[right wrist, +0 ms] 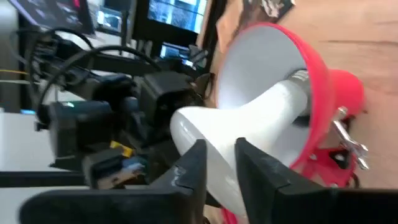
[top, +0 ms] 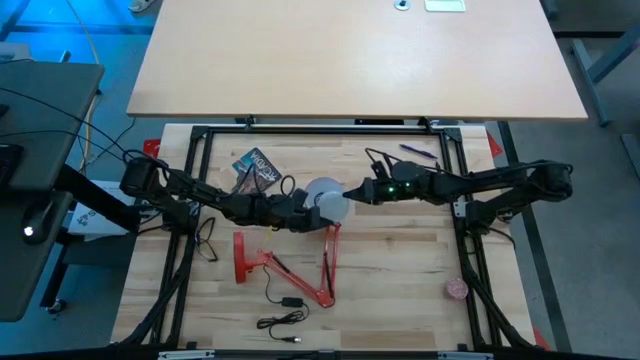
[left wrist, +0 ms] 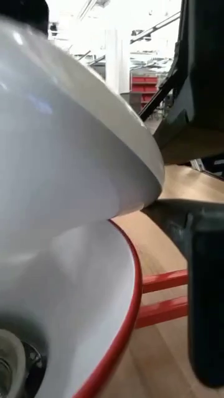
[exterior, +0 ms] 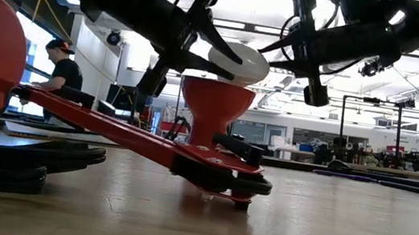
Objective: Screw lightbulb
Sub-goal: Insert the lightbulb into the red lamp
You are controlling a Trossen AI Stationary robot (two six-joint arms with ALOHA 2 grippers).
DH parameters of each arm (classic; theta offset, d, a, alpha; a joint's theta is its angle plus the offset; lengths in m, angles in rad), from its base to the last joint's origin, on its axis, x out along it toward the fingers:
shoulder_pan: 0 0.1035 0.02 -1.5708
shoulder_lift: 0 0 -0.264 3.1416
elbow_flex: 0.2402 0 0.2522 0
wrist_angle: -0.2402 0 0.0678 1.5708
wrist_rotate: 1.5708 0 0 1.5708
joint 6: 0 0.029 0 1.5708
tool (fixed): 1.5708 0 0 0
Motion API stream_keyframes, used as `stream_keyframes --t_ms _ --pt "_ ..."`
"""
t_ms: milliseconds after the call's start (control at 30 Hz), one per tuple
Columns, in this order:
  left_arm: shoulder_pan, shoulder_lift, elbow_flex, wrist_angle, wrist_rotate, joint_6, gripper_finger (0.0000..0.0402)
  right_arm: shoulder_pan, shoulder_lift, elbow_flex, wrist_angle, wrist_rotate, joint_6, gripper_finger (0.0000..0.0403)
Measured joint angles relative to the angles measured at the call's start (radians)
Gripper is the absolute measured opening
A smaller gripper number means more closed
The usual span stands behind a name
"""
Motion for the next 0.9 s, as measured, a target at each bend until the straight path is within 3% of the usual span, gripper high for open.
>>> stream_keyframes --t_ms 133,233,500,900 --pt "0.001 0.001 0.007 -0.007 -0.02 0.008 0.0034 0.002 -0.003 0.016 0.017 -0.029 0.001 0.0025" --pt "0.015 -0.001 0.016 0.032 -0.097 0.011 0.0008 0.01 0.0 0.039 -0.005 -0.095 -0.017 0.0003" --pt "0.04 -0.013 0.042 0.097 -0.096 0.051 0.0001 0.011 0.003 0.112 -0.153 -0.089 -0.121 0.0001" --pt "0.02 -0.037 0.075 0.071 -0.071 0.091 0.0001 -0.003 0.001 0.118 -0.113 -0.106 -0.144 0.0"
